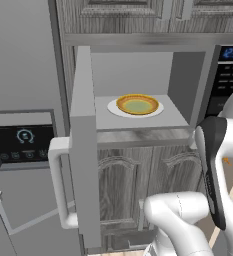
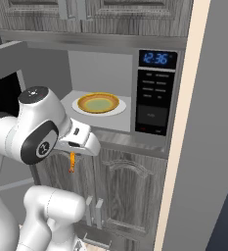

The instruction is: Pick the shrimp from the counter and place it in the microwave. Then turn on the microwave.

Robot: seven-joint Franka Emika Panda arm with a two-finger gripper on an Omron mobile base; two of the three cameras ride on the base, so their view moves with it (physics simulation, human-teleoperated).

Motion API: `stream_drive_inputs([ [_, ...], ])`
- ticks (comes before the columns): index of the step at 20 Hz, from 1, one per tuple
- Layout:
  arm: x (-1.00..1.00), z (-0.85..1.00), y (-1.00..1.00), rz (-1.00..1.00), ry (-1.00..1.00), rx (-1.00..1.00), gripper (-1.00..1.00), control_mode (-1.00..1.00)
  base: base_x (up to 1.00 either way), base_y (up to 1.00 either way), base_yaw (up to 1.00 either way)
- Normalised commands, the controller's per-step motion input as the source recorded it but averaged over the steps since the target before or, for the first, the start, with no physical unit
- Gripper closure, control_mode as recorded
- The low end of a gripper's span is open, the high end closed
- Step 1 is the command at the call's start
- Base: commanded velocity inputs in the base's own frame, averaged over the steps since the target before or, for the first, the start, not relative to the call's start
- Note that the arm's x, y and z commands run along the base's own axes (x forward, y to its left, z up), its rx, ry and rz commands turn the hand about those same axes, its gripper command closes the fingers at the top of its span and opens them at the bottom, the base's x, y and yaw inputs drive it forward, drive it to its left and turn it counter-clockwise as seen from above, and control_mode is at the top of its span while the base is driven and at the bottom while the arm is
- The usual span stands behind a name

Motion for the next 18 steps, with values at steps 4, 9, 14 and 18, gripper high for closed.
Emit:
stream_drive_inputs([
  [4,0.0,0.0,0.0,0.0,0.0,0.0,1.0,1.0,0.0,0.0,0.0],
  [9,0.0,0.0,0.0,0.0,0.0,0.0,1.0,1.0,0.0,0.0,0.0],
  [14,0.0,0.0,0.0,0.0,0.0,0.0,1.0,-1.0,0.0,0.0,0.0],
  [18,0.0,0.0,0.0,0.0,0.0,0.0,1.0,-1.0,0.0,0.0,0.0],
])
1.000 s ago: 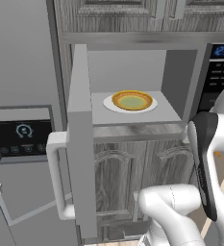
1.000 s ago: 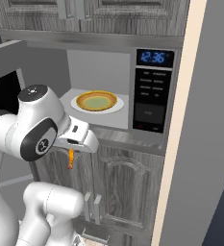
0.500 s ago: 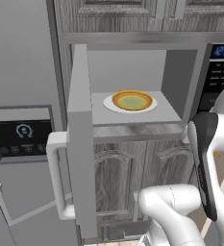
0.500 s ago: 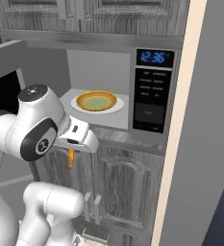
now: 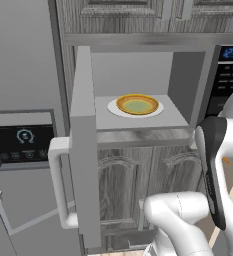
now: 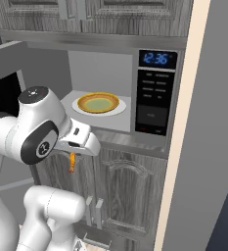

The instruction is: Pick the shrimp from the counter and place it in the microwave. Then turn on the microwave.

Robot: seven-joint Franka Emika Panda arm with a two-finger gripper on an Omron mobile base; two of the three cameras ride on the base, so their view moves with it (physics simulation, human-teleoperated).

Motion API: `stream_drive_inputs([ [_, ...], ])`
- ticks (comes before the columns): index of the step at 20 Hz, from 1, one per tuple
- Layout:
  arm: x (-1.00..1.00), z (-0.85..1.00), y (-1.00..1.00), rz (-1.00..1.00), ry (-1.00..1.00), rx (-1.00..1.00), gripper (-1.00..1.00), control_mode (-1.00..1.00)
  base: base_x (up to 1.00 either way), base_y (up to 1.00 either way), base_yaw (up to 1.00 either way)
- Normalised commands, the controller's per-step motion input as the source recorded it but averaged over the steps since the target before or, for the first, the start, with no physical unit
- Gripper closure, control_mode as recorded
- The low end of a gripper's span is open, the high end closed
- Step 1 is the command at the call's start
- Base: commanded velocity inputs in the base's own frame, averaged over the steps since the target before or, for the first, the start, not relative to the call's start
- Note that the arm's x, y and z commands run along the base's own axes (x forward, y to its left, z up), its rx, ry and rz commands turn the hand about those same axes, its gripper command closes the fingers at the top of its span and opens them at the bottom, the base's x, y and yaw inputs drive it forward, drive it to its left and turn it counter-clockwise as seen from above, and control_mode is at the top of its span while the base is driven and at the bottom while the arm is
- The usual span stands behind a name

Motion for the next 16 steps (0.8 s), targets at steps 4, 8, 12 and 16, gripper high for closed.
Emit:
stream_drive_inputs([
  [4,0.0,0.07,0.09,0.0,-0.09,0.0,1.0,-1.0,0.0,0.0,0.0],
  [8,0.0,0.18,0.14,0.0,-0.21,-0.01,1.0,-1.0,0.0,0.0,0.0],
  [12,0.01,0.21,0.17,0.0,-0.21,-0.03,1.0,-1.0,0.0,0.0,0.0],
  [16,0.0,0.2,0.12,0.0,-0.13,-0.01,1.0,-1.0,0.0,0.0,0.0],
])
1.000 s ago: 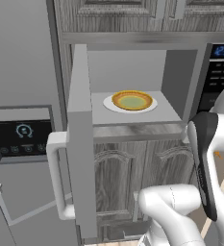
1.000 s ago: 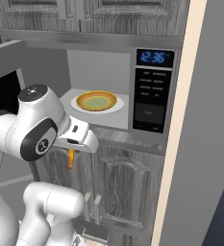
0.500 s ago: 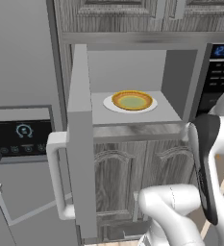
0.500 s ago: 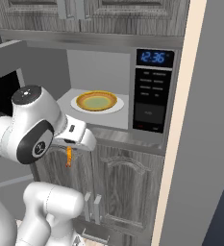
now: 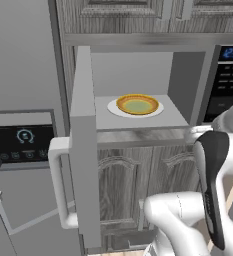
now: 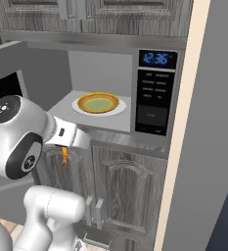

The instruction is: Pick the shrimp from the counter and place it in the microwave. Then turn on the microwave.

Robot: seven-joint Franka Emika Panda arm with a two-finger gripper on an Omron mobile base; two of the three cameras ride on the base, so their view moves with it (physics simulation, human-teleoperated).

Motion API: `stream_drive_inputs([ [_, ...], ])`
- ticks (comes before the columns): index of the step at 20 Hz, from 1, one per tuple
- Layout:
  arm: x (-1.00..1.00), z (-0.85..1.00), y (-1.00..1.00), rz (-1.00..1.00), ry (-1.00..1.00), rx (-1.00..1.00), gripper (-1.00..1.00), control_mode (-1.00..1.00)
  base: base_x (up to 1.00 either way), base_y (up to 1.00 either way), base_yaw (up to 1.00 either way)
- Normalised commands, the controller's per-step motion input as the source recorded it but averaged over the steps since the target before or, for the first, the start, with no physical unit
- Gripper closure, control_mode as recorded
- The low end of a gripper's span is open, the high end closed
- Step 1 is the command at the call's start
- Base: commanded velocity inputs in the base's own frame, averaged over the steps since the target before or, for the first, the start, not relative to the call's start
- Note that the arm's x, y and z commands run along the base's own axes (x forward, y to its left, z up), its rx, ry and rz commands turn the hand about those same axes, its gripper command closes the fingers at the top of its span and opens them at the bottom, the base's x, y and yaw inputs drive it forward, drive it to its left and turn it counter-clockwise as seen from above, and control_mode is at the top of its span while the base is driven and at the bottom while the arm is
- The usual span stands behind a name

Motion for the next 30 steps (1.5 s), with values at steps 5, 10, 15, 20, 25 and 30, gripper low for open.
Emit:
stream_drive_inputs([
  [5,0.07,0.23,0.07,0.0,-0.02,0.0,1.0,-1.0,0.0,0.0,0.0],
  [10,0.11,0.27,0.08,0.06,-0.01,0.0,1.0,-1.0,0.0,0.0,0.0],
  [15,0.19,0.18,0.06,0.09,0.0,0.0,1.0,-1.0,0.0,0.0,0.0],
  [20,0.22,0.08,0.07,0.1,-0.05,0.0,1.0,-1.0,0.0,0.0,0.0],
  [25,0.22,0.05,0.12,0.07,-0.09,0.0,1.0,-1.0,0.0,0.0,0.0],
  [30,0.21,0.02,0.13,0.04,-0.13,0.0,1.0,-1.0,0.0,0.0,0.0],
])
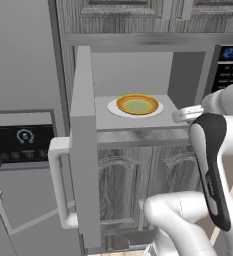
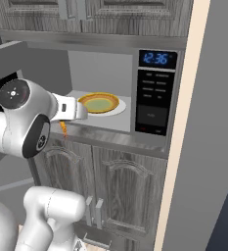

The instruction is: Pick the shrimp from the counter and place it in the microwave. Then turn on the microwave.

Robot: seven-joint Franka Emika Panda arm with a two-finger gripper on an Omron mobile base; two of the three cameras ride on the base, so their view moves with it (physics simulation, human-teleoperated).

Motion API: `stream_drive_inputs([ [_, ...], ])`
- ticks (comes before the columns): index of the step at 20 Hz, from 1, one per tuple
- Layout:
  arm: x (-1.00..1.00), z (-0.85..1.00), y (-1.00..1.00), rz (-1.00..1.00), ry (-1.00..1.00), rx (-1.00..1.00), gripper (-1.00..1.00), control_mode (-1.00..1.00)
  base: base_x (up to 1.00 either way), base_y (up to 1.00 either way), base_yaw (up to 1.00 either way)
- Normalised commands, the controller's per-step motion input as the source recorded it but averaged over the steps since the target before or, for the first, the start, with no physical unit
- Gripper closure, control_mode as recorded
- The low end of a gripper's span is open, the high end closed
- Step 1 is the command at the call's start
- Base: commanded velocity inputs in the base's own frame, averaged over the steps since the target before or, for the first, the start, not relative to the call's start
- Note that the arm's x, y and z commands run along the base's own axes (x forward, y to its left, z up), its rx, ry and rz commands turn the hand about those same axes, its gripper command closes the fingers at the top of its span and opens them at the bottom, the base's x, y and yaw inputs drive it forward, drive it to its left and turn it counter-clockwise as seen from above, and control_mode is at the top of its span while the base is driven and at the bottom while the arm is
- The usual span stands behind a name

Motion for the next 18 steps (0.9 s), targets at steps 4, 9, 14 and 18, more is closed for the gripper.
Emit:
stream_drive_inputs([
  [4,0.23,0.0,0.08,0.04,-0.08,0.0,1.0,-1.0,0.0,0.0,0.0],
  [9,0.32,0.0,0.11,0.01,-0.01,0.0,1.0,-1.0,0.0,0.0,0.0],
  [14,0.4,0.01,0.12,0.0,0.0,0.0,1.0,-1.0,0.0,0.0,0.0],
  [18,0.33,0.01,0.09,0.02,-0.01,0.0,1.0,-1.0,0.0,0.0,0.0],
])
